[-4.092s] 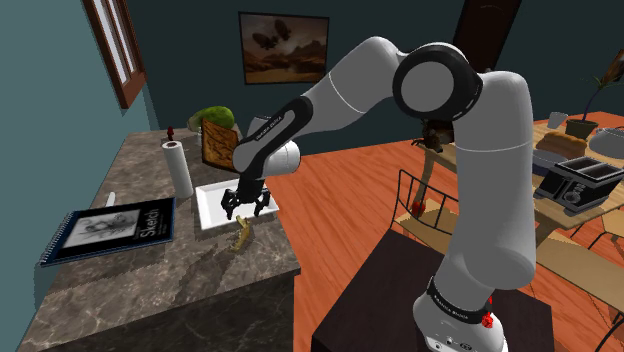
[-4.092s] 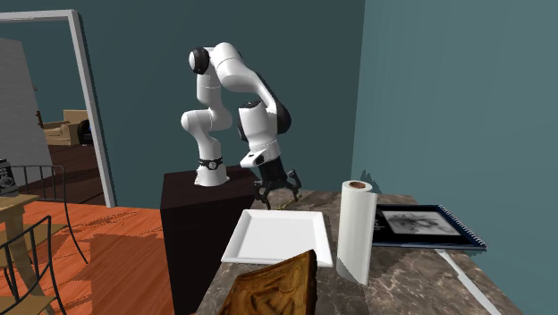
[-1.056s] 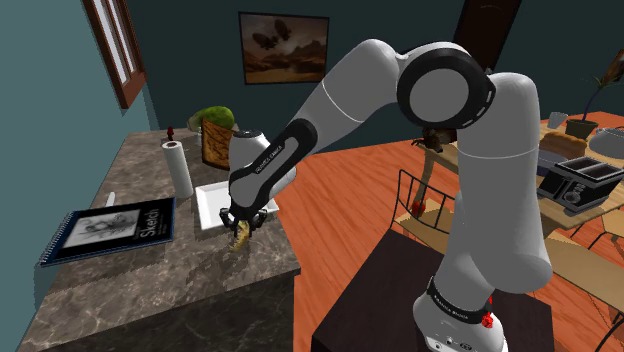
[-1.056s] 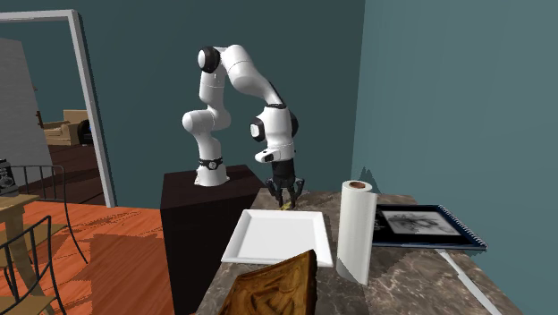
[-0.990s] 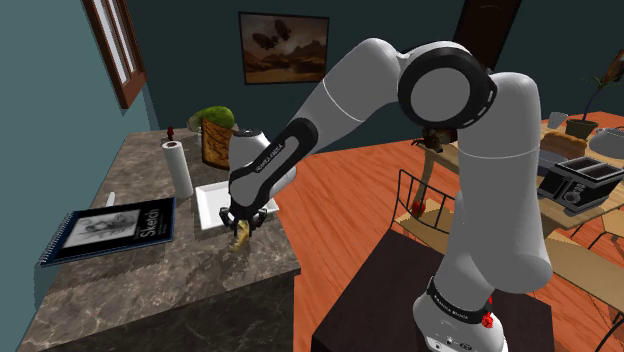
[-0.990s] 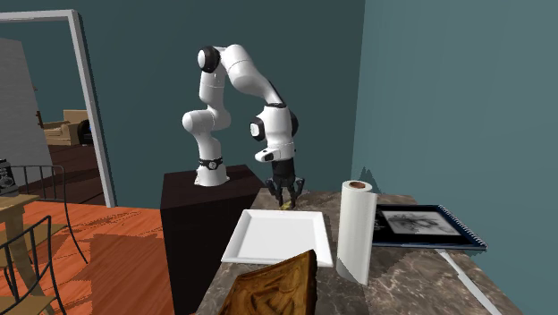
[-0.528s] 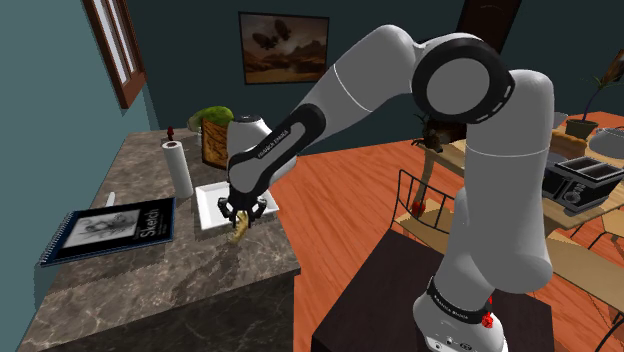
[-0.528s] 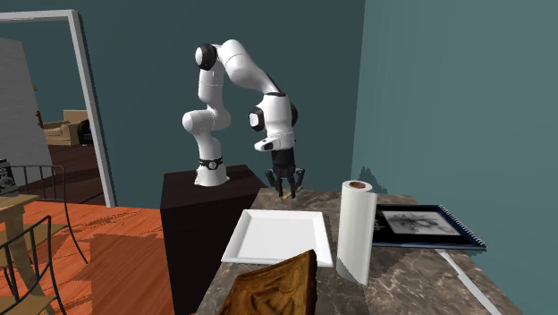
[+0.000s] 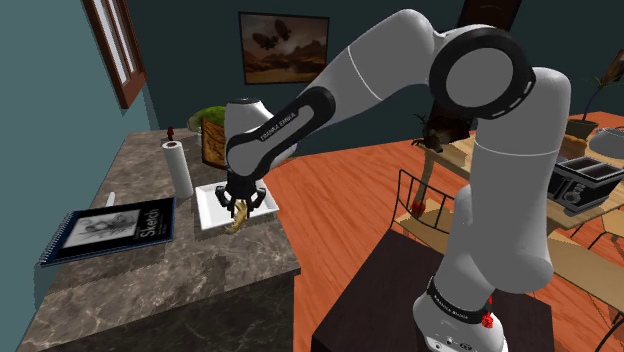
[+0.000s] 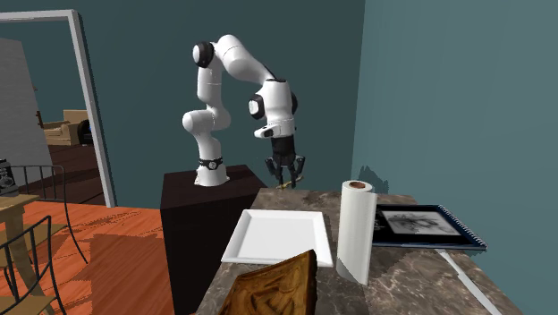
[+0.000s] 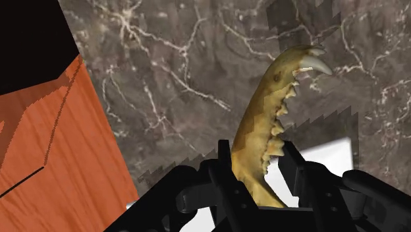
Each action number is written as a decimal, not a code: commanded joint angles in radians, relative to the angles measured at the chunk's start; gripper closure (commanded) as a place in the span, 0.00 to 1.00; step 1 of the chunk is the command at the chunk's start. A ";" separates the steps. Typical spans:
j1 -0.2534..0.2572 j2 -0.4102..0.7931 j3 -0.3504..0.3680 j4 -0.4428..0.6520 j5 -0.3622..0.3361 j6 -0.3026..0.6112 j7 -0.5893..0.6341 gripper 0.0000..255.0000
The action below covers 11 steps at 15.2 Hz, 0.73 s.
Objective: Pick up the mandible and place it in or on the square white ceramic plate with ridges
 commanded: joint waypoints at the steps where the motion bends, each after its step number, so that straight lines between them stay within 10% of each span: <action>1: 0.001 -0.015 -0.001 0.008 -0.005 -0.024 0.005 1.00; 11: -0.127 0.207 -0.031 0.349 0.057 -0.157 -0.167 1.00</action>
